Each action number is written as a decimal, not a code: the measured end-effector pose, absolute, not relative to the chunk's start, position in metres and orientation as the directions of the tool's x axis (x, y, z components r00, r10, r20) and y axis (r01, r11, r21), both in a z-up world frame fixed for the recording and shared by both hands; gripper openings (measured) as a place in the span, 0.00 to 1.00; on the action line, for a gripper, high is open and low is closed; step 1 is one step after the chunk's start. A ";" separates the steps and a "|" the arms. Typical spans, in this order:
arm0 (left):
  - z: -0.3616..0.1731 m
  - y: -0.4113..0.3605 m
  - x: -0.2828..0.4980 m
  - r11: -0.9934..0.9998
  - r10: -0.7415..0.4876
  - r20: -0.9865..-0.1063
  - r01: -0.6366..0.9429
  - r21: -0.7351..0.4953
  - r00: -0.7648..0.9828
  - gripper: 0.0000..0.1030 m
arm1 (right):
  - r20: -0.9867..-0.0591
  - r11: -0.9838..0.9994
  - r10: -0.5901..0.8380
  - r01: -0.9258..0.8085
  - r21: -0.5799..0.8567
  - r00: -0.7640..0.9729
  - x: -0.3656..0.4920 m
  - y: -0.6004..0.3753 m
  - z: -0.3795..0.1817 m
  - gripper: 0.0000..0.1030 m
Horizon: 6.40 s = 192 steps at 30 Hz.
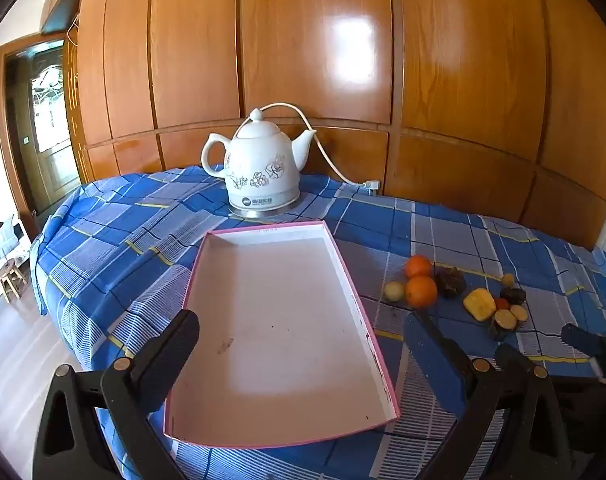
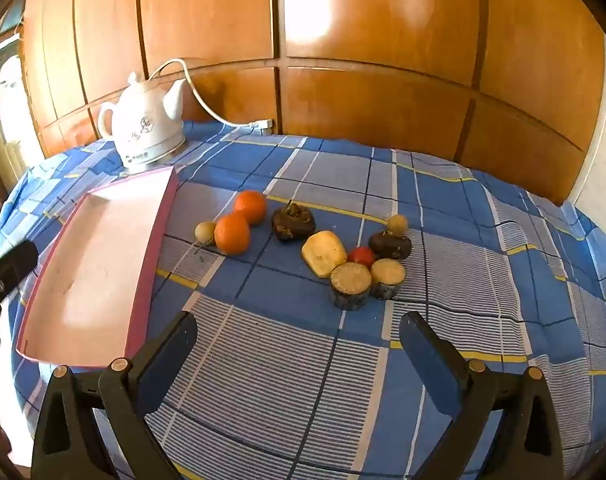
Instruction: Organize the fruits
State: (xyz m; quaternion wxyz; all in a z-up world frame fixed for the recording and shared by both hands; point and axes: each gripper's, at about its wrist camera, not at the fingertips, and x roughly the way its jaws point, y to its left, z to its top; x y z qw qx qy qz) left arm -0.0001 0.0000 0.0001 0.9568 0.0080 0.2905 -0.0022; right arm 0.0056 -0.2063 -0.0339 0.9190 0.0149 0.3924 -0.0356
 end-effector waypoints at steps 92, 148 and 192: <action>-0.004 -0.024 -0.010 0.992 -0.053 -0.563 0.107 0.063 0.825 1.00 | -0.638 0.996 -0.078 0.083 -0.023 0.766 -0.004 -0.207 -0.022 0.99; -0.086 -0.153 0.168 0.739 -0.177 -0.876 0.648 0.182 0.448 0.40 | -0.751 0.941 0.111 0.174 0.289 0.651 0.084 -0.393 -0.016 0.88; -0.060 -0.098 0.060 0.843 -0.473 -0.750 0.487 -0.231 0.463 0.40 | -0.927 0.984 0.140 -0.155 0.091 0.348 0.113 -0.316 -0.097 0.31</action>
